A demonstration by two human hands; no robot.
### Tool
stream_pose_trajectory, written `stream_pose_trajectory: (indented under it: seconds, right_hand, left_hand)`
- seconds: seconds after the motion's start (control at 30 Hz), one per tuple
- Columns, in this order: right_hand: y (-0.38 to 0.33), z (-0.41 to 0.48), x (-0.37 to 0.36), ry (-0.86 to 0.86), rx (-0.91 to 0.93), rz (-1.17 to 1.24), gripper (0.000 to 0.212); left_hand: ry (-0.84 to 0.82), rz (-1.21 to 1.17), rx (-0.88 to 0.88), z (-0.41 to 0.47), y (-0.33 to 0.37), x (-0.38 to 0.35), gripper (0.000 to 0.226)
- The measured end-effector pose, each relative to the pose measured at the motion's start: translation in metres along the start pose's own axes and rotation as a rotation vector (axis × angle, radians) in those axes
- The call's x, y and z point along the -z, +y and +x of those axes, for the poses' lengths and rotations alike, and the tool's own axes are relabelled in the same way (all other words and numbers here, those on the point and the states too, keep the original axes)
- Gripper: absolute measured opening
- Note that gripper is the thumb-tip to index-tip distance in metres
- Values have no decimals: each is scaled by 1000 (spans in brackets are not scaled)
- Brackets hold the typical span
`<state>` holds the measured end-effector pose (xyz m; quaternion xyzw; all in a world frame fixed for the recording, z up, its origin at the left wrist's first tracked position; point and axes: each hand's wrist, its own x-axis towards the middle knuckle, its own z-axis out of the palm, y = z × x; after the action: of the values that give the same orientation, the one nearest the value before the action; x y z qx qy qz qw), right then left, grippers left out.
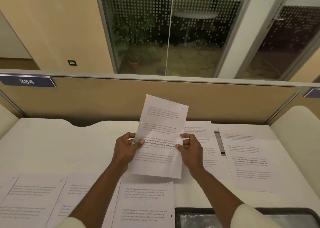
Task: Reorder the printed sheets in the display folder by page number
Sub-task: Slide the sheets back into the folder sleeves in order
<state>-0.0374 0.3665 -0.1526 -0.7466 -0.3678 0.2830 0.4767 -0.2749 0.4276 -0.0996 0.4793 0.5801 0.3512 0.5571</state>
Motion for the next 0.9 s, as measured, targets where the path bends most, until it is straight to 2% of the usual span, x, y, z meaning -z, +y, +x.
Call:
stream_pose_trajectory:
  seconds: [0.23, 0.37, 0.73, 0.9]
  right_hand:
    - [1, -64, 61, 38, 16, 178, 37]
    - [19, -118, 108, 42, -53, 215, 39]
    - [96, -233, 223, -91, -292, 255, 43]
    - [125, -258, 267, -182, -349, 254, 42]
  left_hand:
    - [-46, -2, 21, -67, -10, -5, 24]
    - [-118, -20, 78, -117, -29, -18, 24]
    - [-245, 155, 101, -239, -79, -65, 15]
    - [-258, 194, 130, -296, -98, -93, 19]
